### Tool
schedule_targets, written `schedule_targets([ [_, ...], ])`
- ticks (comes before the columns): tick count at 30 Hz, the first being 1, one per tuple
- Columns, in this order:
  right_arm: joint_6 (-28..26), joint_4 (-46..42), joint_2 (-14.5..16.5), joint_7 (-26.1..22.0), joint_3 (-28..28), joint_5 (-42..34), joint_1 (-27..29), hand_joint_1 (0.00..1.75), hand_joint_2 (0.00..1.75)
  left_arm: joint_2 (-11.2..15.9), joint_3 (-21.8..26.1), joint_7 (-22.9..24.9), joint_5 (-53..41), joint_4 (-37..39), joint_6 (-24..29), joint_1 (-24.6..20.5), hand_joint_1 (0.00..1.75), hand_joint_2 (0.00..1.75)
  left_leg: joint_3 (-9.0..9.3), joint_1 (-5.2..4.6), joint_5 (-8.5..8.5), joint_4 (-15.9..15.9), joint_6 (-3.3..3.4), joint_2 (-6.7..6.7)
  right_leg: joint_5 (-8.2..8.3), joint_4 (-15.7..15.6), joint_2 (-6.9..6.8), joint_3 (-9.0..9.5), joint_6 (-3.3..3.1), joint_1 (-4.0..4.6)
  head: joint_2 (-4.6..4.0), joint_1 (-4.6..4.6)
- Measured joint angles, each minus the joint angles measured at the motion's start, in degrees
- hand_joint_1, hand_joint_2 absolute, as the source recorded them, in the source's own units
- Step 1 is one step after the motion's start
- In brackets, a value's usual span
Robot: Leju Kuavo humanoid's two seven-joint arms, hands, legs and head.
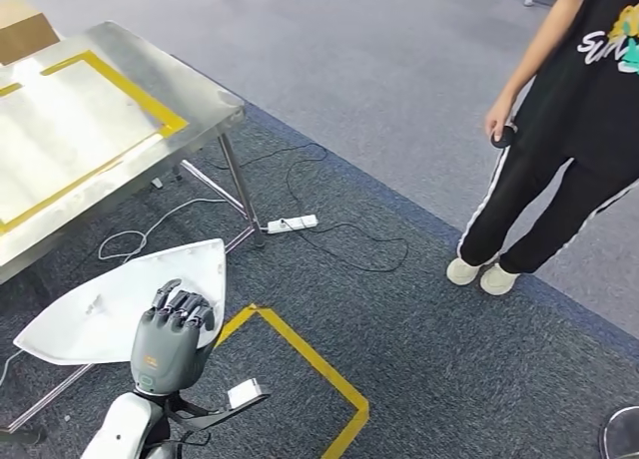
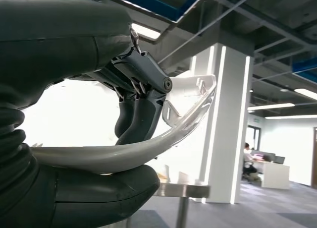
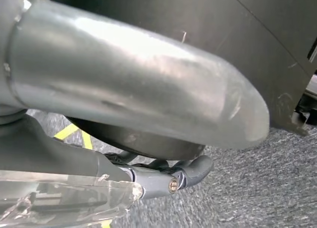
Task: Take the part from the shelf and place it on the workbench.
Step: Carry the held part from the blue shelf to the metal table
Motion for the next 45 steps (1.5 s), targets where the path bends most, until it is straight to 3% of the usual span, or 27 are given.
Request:
schedule_targets([
  [2,-0.1,0.0,0.0,0.0,0.0,0.0,0.1,0.0,0.0,0.0,0.0,0.0,-0.1,0.0,0.0,-0.2,1.75,1.75,3.06,-0.63,1.52,-5.9,0.67,2.28,-0.3,0.1,-1.07,0.19,0.45,0.29,0.0,-0.02],
  [3,-0.1,0.0,0.0,0.0,0.0,0.0,0.1,0.0,0.0,0.0,0.0,0.0,-0.2,0.0,0.0,-0.2,1.75,1.75,3.52,-0.86,1.47,-7.1,0.95,2.73,-0.42,0.0,-1.63,0.28,0.72,0.43,0.0,-0.04],
  [5,-0.2,0.0,0.0,0.0,0.0,0.0,0.2,0.0,0.0,0.0,0.0,0.0,-0.2,0.0,0.0,-0.1,1.75,1.75,3.48,-0.78,1.53,-7.6,1.49,1.46,-0.62,-0.3,-2.69,0.48,1.26,0.54,0.0,-0.04],
  [7,-0.2,-0.1,-0.1,-0.1,0.0,0.0,0.1,0.0,0.0,0.0,0.0,0.0,-0.2,0.0,0.0,0.0,1.75,1.75,3.74,-0.34,1.79,-8.1,2.0,0.12,-1.78,1.2,-1.08,-0.02,1.94,0.47,0.0,0.21],
  [9,-0.3,-0.1,-0.2,-0.1,0.0,-0.1,-0.1,0.0,0.0,-0.1,-0.1,0.1,-0.2,0.0,0.1,-0.1,1.75,1.75,3.92,-0.01,1.94,-8.3,2.42,-1.09,-4.77,7.1,2.08,-2.67,2.47,0.31,0.0,0.67],
  [11,-0.3,-0.1,-0.2,0.0,0.0,-0.1,-0.1,0.0,0.0,-0.2,-0.3,0.1,-0.2,0.0,0.1,-0.1,1.75,1.75,3.9,0.04,1.95,-8.3,2.61,-2.54,-7.27,14.0,3.33,-6.32,2.65,0.21,0.0,0.84],
  [12,-0.3,-0.1,-0.2,0.0,0.0,-0.1,-0.1,0.0,0.0,-0.2,-0.3,0.1,-0.2,0.1,0.0,-0.1,1.75,1.75,3.92,0.06,1.96,-8.2,2.61,-3.38,-7.1,15.4,3.5,-7.26,2.7,0.19,0.0,0.84],
  [13,-0.3,-0.1,-0.2,0.0,0.0,-0.1,-0.1,0.0,0.0,-0.3,-0.4,0.2,-0.2,0.1,0.0,0.0,1.75,1.75,3.99,0.1,1.96,-8.2,2.57,-4.26,-5.87,14.6,3.66,-7.17,2.71,0.15,0.0,0.83],
  [14,-0.4,-0.1,-0.2,0.0,0.0,-0.1,-0.2,0.0,0.0,-0.3,-0.5,0.3,-0.2,0.1,0.0,0.0,1.75,1.75,4.06,0.17,1.96,-8.2,2.48,-5.13,-3.83,11.7,4.14,-6.06,2.75,0.03,0.0,0.83],
  [16,-0.4,0.0,-0.1,0.0,0.0,-0.2,-0.2,0.0,0.0,-0.4,-0.6,0.4,-0.2,0.1,0.0,-0.1,1.75,1.75,3.98,0.25,1.85,-7.8,1.98,-6.77,-0.31,4.1,7.18,-2.73,2.99,-0.63,0.0,0.84],
  [18,-0.4,0.0,0.0,0.1,0.0,-0.2,-0.2,0.0,0.0,-0.5,-0.8,0.6,-0.2,0.1,-0.1,-0.2,1.75,1.75,3.49,0.29,1.92,-7.5,1.27,-8.18,0.6,0.3,9.5,-0.87,2.81,-1.02,0.0,0.78],
  [20,-0.5,0.0,0.0,0.3,0.0,-0.2,-0.3,0.0,0.0,-0.6,-0.9,0.7,-0.2,0.1,-0.2,-0.2,1.75,1.75,3.03,0.52,2.3,-7.6,0.57,-9.5,0.6,0.1,8.64,-0.62,2.04,-0.87,0.0,0.74],
  [21,-0.5,0.0,0.0,0.4,0.0,-0.2,-0.3,0.0,0.0,-0.6,-1.0,0.7,-0.1,0.2,-0.2,-0.1,1.75,1.75,2.84,0.54,2.25,-7.6,0.28,-9.29,0.71,0.0,7.93,-0.58,1.63,-0.85,0.0,0.73],
  [23,-0.7,0.0,0.1,0.5,0.0,-0.1,-0.3,0.0,0.0,-0.7,-1.1,0.7,0.0,0.2,-0.4,-0.4,1.75,1.75,1.36,0.33,0.38,-4.8,-0.18,-6.43,0.91,-0.4,6.26,-0.38,0.85,-0.94,0.0,0.22],
  [25,-0.7,0.0,0.1,0.7,0.0,-0.1,-0.1,0.0,0.0,-0.8,-1.3,0.7,0.1,0.3,-0.6,-0.9,1.75,1.75,-2.11,0.25,-3.27,2.3,-0.56,-2.98,0.86,-0.5,4.45,-0.35,0.35,-0.73,0.0,-0.27],
  [27,-0.8,0.0,0.0,0.7,-0.1,-0.1,0.0,0.0,0.0,-0.9,-1.4,0.7,0.1,0.4,-0.9,-1.0,1.75,1.75,-4.82,0.36,-4.98,7.9,-0.74,-2.03,0.72,-0.5,2.66,-0.36,0.19,-0.56,0.0,-0.31],
  [28,-0.8,0.0,0.0,0.8,-0.1,0.0,0.0,0.0,0.0,-0.9,-1.5,0.7,0.1,0.5,-1.0,-1.0,1.75,1.75,-4.77,0.37,-4.28,7.9,-0.72,-1.89,0.64,-0.5,1.87,-0.31,0.21,-0.52,0.0,-0.31],
  [29,-0.8,0.0,0.0,0.8,-0.1,0.0,0.0,0.0,0.0,-1.0,-1.5,0.7,0.1,0.5,-1.1,-1.0,1.75,1.75,-3.59,0.35,-2.71,5.8,-0.61,-1.61,0.56,-0.5,1.14,-0.21,0.26,-0.5,0.0,-0.32],
  [31,-0.9,0.0,0.0,0.9,-0.1,0.0,0.0,0.0,0.0,-1.1,-1.6,0.7,0.1,0.5,-1.4,-1.3,1.75,1.75,0.59,0.02,0.66,-1.7,-0.18,0.72,0.26,-0.4,-0.11,0.1,0.6,-0.29,0.0,-0.36],
  [33,-0.9,0.0,0.0,0.9,-0.1,0.0,0.1,0.0,0.0,-1.3,-1.8,0.7,0.1,0.5,-1.8,-1.9,1.75,1.75,3.19,-0.4,1.76,-6.7,0.5,2.75,-0.1,-0.4,-1.21,0.31,1.14,0.11,0.0,-0.33],
  [35,-1.0,0.0,0.0,0.9,-0.1,0.0,0.1,0.0,0.0,-1.5,-1.9,0.7,0.1,0.6,-2.1,-2.2,1.75,1.75,3.31,-0.53,1.58,-7.5,1.18,2.02,-0.34,-0.5,-2.43,0.62,1.7,0.31,0.0,-0.26],
  [37,-1.0,-0.1,-0.1,0.9,-0.2,0.0,0.0,0.0,0.0,-1.5,-1.9,0.7,0.1,0.6,-2.2,-2.2,1.75,1.75,3.44,-0.2,1.77,-7.9,1.77,0.63,-1.09,0.2,-1.44,0.52,2.39,0.23,0.0,-0.07],
  [38,-1.0,-0.1,-0.2,0.9,-0.2,-0.1,0.0,0.0,0.0,-1.6,-2.0,0.7,0.1,0.6,-2.2,-2.3,1.75,1.75,3.55,0.02,1.89,-8.0,2.07,-0.01,-2.15,2.0,-0.07,-0.24,2.71,0.16,0.0,0.12],
  [40,-1.0,-0.1,-0.2,0.9,-0.2,-0.1,-0.2,0.0,0.0,-1.8,-2.2,0.7,0.1,0.6,-2.3,-2.6,1.75,1.75,3.61,0.25,1.97,-8.1,2.49,-1.26,-5.36,8.7,2.76,-3.59,3.09,0.01,0.0,0.5],
  [42,-1.0,-0.1,-0.2,0.9,-0.2,-0.1,-0.2,0.0,0.0,-1.9,-2.4,0.7,0.1,0.8,-2.4,-2.7,1.75,1.75,3.63,0.26,1.95,-8.1,2.62,-2.77,-7.13,14.8,3.49,-7.02,3.26,-0.04,0.0,0.59],
  [43,-1.0,-0.1,-0.2,0.9,-0.2,-0.1,-0.2,0.0,0.0,-1.9,-2.4,0.7,0.1,0.9,-2.6,-2.7,1.75,1.75,3.69,0.28,1.94,-8.1,2.62,-3.62,-6.43,15.2,3.59,-7.56,3.3,-0.07,0.0,0.59],
  [45,-1.1,-0.1,-0.2,0.9,-0.3,-0.1,-0.2,0.0,0.0,-1.9,-2.5,0.7,0.1,1.1,-2.8,-2.7,1.75,1.75,3.87,0.42,1.9,-8.0,2.45,-5.35,-2.39,9.8,4.49,-5.54,3.35,-0.31,0.0,0.58],
])
